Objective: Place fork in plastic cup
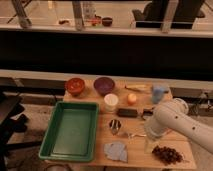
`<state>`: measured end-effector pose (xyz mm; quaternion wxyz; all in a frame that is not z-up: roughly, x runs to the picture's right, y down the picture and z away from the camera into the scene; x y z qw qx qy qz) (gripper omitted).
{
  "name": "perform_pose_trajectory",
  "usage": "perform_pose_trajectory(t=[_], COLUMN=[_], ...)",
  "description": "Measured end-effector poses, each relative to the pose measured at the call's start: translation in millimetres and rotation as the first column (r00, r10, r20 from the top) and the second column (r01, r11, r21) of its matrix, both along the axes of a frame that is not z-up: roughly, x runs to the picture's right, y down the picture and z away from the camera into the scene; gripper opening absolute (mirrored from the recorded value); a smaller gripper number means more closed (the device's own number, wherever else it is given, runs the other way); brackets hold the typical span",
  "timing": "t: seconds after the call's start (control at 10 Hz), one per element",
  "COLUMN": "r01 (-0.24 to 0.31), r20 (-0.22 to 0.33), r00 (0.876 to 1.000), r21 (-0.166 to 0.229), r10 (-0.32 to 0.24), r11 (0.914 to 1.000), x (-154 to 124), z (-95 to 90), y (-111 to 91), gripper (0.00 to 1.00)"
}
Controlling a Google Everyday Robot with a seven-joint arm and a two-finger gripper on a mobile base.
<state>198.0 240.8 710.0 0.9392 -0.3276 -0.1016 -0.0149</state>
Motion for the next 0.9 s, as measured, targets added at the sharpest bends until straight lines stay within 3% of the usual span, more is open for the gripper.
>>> perform_pose_trajectory(t=[0.9], r01=[-0.023], r20=[-0.02], r00=[1.0], r21=[-0.029], r10=[0.022], r11=[0.9993], x=[-4.7], z=[18.9], y=[1.0], gripper=[0.8])
